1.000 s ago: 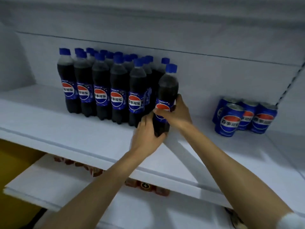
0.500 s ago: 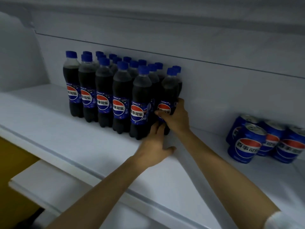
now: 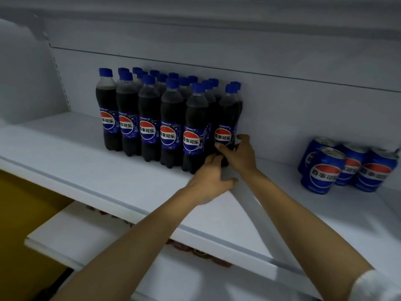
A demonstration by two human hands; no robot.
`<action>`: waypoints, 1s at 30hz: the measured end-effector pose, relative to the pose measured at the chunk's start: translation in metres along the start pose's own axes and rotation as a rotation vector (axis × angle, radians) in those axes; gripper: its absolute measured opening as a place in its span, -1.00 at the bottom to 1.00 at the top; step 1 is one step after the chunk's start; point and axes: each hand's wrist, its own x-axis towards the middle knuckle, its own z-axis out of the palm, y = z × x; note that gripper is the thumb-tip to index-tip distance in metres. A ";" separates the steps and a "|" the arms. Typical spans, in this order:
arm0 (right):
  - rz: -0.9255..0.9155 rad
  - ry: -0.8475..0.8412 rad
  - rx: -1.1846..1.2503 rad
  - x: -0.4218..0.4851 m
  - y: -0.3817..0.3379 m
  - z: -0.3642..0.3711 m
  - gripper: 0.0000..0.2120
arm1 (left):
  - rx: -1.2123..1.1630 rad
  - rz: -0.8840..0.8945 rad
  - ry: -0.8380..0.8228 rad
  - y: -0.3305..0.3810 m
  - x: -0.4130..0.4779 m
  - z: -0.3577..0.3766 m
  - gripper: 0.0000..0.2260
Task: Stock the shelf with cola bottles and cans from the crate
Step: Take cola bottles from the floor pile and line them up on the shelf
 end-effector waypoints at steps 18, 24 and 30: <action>0.377 0.593 0.201 -0.374 -0.017 -0.095 -0.40 | -0.830 0.173 -0.476 0.075 -0.205 0.046 -0.42; 0.583 0.767 0.197 -0.492 0.005 -0.118 -0.37 | -0.770 0.146 -0.766 0.079 -0.278 0.102 -0.38; 0.722 0.867 0.254 -0.573 0.034 -0.138 -0.26 | -0.674 0.099 -0.952 0.086 -0.329 0.150 -0.42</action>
